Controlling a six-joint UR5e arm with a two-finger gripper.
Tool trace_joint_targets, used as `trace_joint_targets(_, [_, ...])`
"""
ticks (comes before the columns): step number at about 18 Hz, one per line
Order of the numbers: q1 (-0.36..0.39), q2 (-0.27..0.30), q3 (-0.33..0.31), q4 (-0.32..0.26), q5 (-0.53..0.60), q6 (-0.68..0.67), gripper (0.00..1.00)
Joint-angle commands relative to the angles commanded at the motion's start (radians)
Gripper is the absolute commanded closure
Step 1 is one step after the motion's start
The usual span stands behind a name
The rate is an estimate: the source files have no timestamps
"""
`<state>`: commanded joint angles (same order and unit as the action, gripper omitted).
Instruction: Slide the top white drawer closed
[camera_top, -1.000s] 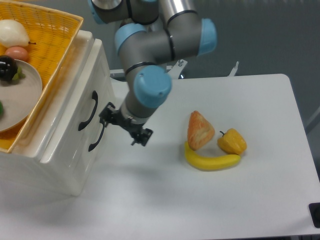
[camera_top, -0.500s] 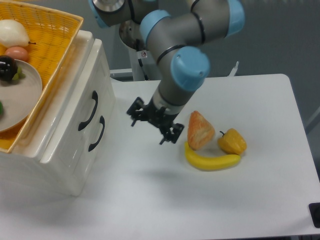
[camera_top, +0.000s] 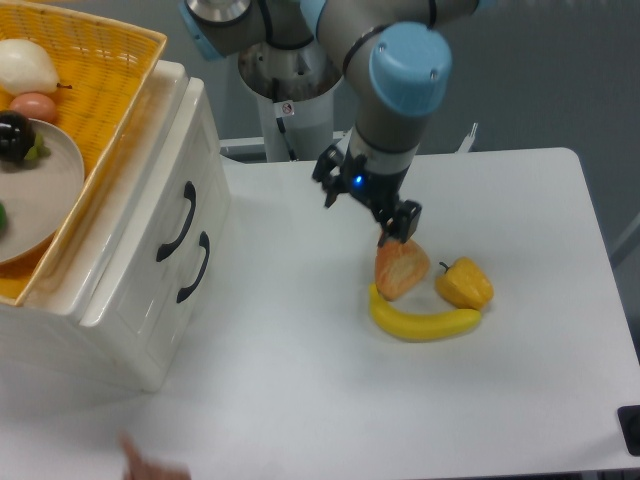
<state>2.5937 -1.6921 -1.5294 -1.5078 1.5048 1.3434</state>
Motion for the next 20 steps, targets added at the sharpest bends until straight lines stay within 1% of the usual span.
trace_joint_targets(2, [0.04, 0.021, 0.0, -0.018, 0.015, 0.072, 0.0])
trace_joint_targets(4, [0.068, 0.034, 0.0, -0.022, 0.06, 0.167, 0.0])
trace_joint_targets(7, [0.077, 0.038, 0.0, -0.017, 0.158, 0.356, 0.0])
trace_joint_targets(9, [0.091, 0.038, 0.0, -0.012, 0.17, 0.428, 0.0])
trace_joint_targets(11, [0.112, 0.035, -0.002, -0.012, 0.166, 0.433, 0.0])
trace_joint_targets(14, [0.118, 0.037, 0.002, -0.014, 0.164, 0.439, 0.0])
trace_joint_targets(20, [0.103, 0.037, 0.0, 0.0, 0.155, 0.438, 0.0])
